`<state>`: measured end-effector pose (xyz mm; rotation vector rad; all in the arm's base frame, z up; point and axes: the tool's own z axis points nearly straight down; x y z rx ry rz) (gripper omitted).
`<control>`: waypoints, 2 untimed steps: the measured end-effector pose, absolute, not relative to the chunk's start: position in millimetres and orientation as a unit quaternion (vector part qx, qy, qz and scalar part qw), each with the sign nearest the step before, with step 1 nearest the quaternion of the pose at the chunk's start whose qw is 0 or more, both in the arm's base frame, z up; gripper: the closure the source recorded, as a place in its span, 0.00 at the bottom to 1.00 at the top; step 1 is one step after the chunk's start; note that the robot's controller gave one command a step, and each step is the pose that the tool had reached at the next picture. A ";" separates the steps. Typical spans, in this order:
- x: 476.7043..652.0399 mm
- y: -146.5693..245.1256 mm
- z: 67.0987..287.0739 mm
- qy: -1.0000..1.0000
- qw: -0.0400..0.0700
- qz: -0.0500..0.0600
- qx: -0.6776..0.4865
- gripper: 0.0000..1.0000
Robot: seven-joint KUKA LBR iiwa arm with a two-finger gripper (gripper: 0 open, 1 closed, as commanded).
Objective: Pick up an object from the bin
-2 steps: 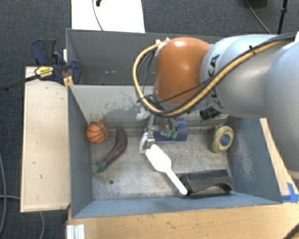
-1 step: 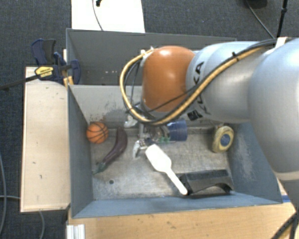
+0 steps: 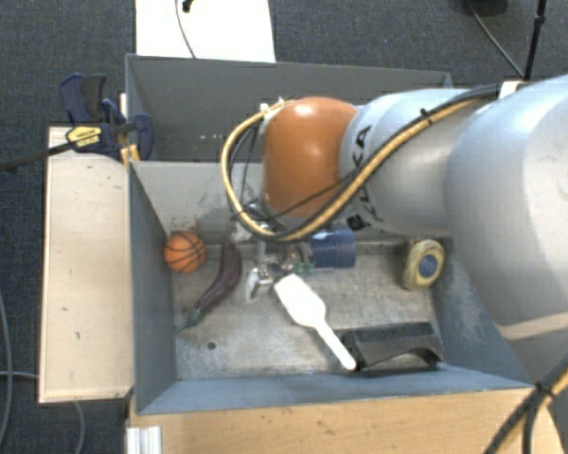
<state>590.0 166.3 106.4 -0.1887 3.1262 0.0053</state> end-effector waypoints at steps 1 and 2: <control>589.9 170.1 78.7 0.998 0.001 0.000 -0.065 0.00; 588.3 174.3 75.3 0.993 0.001 0.000 -0.119 0.00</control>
Offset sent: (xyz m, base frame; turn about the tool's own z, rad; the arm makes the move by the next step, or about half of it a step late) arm -0.0056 0.0110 -0.0364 0.0713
